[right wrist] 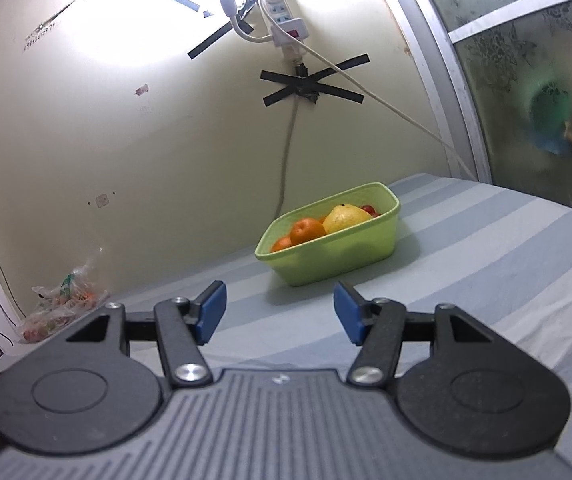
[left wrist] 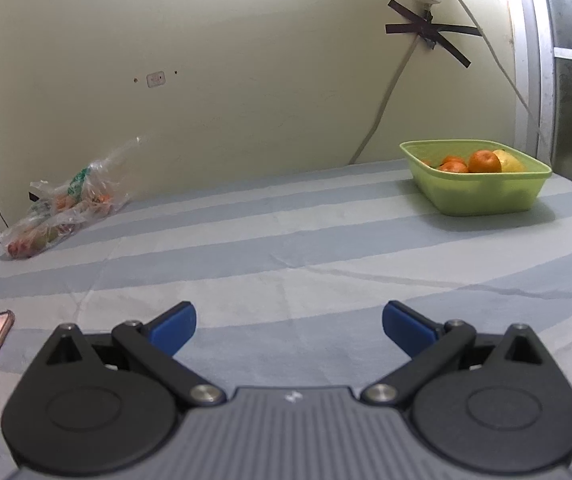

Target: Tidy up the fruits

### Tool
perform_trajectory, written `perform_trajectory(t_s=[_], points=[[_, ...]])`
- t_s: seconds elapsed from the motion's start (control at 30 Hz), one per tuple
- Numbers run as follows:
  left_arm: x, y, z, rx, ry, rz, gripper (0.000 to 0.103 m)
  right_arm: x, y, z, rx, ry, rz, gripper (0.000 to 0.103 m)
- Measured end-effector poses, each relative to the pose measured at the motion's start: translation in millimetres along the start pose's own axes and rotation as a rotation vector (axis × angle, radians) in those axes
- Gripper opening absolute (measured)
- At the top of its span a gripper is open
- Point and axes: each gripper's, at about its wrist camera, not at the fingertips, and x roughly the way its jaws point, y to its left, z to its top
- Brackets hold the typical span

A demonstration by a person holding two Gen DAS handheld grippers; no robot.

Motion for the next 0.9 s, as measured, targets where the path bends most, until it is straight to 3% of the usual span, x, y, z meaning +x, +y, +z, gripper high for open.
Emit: perform_trajectory(t_s=[0.57,0.9], points=[[-5.0,-2.4,-3.2,-0.001,0.014,-0.036,0.103,-5.5,5.6,0.7,0.001,0.004,0.019,0.063],[0.7,-7.3,-5.4,-0.024,0.083,-0.057,0.103,-1.6,1.6,-2.1,0.020,0.019,0.009,0.063]])
